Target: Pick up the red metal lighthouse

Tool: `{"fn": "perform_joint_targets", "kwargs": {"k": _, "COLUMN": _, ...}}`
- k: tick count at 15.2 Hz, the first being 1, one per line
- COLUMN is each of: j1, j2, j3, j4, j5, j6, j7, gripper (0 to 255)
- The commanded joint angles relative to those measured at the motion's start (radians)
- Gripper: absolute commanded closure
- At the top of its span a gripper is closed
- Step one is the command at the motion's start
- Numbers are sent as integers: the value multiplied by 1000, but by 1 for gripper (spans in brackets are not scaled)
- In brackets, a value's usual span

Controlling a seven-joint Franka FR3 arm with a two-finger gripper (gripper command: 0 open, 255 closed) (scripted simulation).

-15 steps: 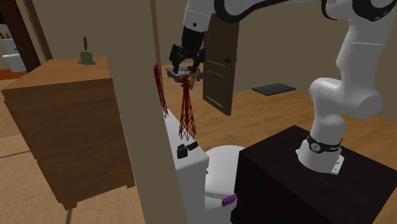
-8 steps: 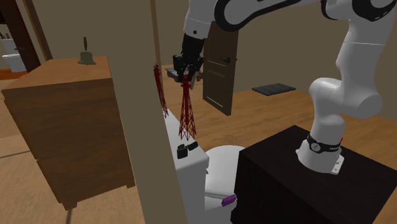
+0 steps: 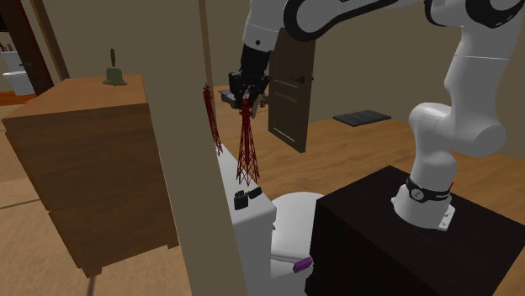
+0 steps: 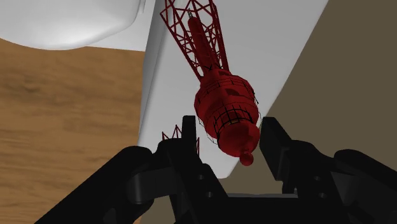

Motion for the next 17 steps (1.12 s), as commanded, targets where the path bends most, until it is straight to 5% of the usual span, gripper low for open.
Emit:
{"fn": "perform_joint_targets", "kwargs": {"k": 1, "j1": 0, "j2": 1, "j3": 0, "j4": 12, "j5": 1, "j6": -13, "j7": -2, "gripper": 255}}
{"fn": "perform_joint_targets", "kwargs": {"k": 17, "j1": 2, "j2": 9, "j3": 2, "j4": 211, "j5": 12, "j6": -203, "j7": -22, "gripper": 255}}
